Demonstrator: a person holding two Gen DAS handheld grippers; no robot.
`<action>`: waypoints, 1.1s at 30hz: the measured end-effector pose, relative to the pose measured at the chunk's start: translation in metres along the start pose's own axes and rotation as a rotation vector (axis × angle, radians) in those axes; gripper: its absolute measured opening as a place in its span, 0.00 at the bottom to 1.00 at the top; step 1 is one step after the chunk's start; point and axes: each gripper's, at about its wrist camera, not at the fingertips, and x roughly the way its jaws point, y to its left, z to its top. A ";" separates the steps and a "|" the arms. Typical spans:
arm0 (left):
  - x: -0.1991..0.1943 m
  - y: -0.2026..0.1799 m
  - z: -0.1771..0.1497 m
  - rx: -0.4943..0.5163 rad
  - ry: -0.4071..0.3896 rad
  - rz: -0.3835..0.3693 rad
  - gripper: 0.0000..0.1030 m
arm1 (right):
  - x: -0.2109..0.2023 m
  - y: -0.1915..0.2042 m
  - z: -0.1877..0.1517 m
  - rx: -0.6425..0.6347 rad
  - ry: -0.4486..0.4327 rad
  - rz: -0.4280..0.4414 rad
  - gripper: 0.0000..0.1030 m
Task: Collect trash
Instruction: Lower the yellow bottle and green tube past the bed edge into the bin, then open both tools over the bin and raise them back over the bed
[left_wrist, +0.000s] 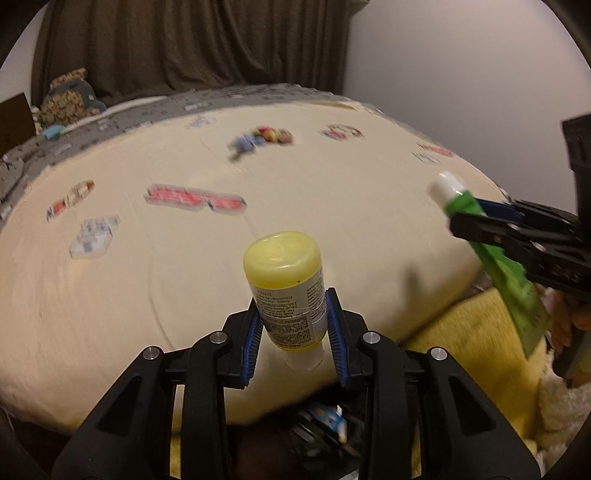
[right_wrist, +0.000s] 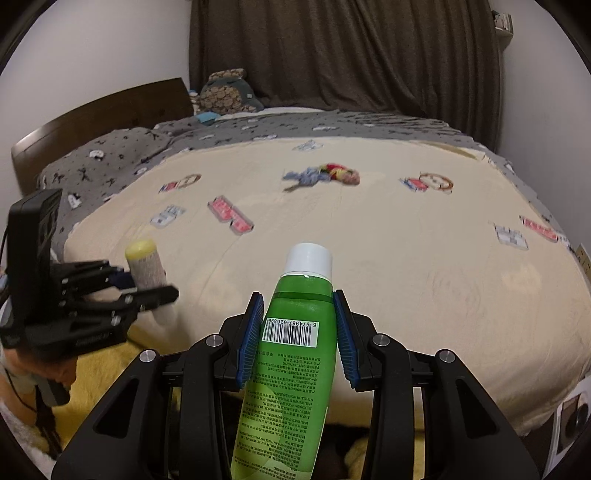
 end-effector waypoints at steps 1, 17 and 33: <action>-0.002 -0.004 -0.008 0.001 0.008 -0.008 0.30 | -0.001 0.002 -0.005 0.003 0.005 0.004 0.38; 0.037 -0.019 -0.107 -0.056 0.212 -0.053 0.30 | 0.033 0.021 -0.093 0.102 0.213 0.081 0.38; 0.102 -0.028 -0.149 -0.062 0.471 -0.080 0.30 | 0.097 0.028 -0.144 0.113 0.462 0.074 0.38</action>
